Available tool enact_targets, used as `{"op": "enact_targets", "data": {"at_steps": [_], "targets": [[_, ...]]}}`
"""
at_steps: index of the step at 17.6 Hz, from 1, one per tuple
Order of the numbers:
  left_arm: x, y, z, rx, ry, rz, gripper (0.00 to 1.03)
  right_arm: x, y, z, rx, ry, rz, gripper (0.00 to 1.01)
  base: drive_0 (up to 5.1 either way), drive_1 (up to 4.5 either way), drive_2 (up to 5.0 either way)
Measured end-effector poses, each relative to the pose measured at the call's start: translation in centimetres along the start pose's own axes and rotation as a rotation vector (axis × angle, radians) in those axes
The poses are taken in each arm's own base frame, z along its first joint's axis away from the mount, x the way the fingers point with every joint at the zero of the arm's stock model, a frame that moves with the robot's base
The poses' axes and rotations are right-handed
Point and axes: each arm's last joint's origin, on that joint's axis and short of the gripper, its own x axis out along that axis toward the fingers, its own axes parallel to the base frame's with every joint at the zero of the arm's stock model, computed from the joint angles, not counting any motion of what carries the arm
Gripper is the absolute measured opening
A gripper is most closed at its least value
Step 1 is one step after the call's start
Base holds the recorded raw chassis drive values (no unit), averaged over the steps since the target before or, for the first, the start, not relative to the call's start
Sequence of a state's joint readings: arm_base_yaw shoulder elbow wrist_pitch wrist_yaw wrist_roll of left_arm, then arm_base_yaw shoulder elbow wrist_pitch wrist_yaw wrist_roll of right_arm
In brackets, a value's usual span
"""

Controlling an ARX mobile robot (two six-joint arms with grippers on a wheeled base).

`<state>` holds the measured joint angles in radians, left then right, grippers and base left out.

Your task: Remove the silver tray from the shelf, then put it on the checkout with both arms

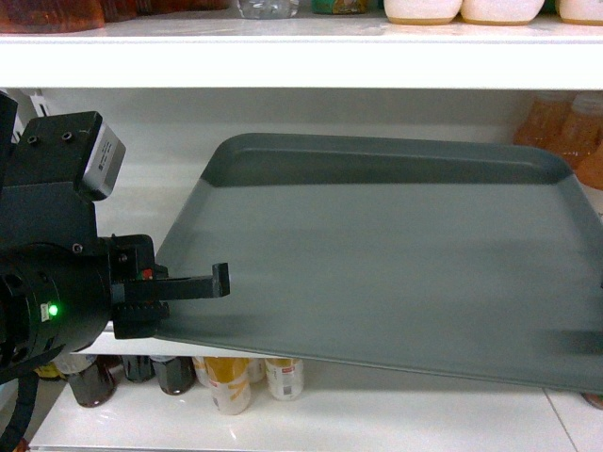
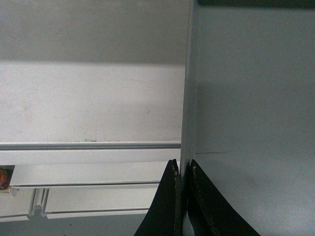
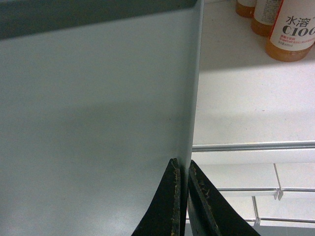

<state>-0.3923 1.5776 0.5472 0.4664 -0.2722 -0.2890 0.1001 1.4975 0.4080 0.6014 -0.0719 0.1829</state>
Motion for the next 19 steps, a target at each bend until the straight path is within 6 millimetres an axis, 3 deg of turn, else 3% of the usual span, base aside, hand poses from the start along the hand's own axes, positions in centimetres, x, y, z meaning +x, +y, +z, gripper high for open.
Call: {"op": "enact_targets", "data": {"at_steps": [19], "targets": [[0.07,0.07,-0.05,0.0,0.002,0.005,0.03,0.0,0.12,0.01,-0.002,-0.003,0.004,0.03,0.1,-4.21,4.4]]}}
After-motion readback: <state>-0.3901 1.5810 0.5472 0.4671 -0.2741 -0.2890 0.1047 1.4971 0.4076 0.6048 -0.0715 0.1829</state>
